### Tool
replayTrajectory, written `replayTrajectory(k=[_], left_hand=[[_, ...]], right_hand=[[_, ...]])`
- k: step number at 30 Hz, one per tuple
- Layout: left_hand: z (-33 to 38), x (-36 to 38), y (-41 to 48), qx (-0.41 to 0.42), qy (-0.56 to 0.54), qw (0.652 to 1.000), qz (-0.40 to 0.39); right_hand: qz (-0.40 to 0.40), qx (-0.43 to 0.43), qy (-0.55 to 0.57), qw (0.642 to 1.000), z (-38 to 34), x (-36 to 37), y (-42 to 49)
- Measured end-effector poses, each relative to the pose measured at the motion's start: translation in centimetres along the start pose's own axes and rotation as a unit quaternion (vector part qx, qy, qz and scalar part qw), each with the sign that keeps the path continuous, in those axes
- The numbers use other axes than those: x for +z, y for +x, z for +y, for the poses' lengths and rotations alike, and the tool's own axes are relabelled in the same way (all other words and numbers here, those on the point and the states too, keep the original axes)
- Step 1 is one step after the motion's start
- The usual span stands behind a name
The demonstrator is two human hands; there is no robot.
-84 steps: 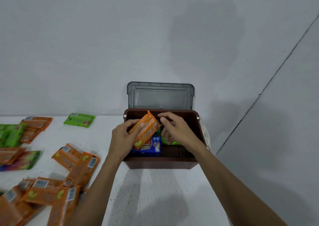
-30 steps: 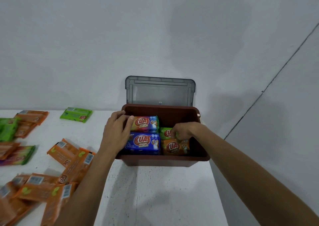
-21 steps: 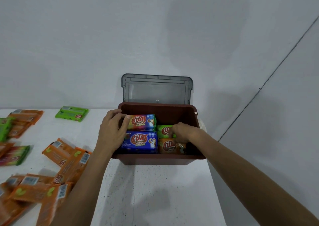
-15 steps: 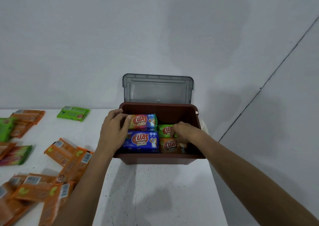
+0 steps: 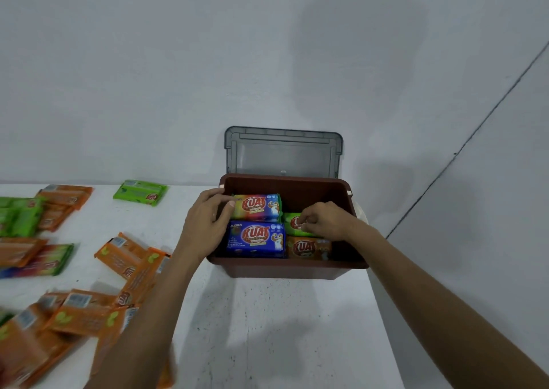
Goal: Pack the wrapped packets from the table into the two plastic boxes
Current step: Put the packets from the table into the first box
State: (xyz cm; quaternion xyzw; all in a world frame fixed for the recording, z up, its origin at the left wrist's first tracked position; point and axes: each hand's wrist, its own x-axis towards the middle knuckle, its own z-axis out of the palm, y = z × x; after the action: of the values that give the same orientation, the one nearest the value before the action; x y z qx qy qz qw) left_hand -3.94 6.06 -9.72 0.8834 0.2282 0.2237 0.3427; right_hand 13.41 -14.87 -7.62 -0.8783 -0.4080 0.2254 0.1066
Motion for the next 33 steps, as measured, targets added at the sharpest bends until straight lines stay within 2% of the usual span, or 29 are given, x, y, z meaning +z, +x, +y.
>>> replayTrajectory(k=[6,10,15,19,26,33], left_hand=[[-5.0,-3.8,-3.5,0.025,-0.001,1.0,0.01],[-8.4,-7.4,-5.8,-0.023,0.013,0.999,-0.024],[-13.8,-12.5,-7.8,-0.037,0.072,0.995,-0.056],[-17.8,-15.1,-9.5,-0.056,0.133,0.986,-0.087],[-21.8,-17.1,-12.2,-0.062,0.144,0.978,-0.136],[-22.5,-16.6,-13.0,-0.042,0.147,0.984,-0.092]], right_hand=[[0.102,-0.048,0.076,0.991,-4.9,-1.5,-1.7],[0.119,-0.099,0.116,0.981,-11.0,-1.0,-2.4],[0.129,-0.123,0.122,0.976,-18.9,1.6,-1.2],[0.084,-0.142,0.107,0.98,-23.6,5.7,0.8],[-0.085,-0.091,0.036,0.992,-26.2,13.2,5.1],[-0.059,-0.037,0.035,0.997,-27.0,15.2,5.7]])
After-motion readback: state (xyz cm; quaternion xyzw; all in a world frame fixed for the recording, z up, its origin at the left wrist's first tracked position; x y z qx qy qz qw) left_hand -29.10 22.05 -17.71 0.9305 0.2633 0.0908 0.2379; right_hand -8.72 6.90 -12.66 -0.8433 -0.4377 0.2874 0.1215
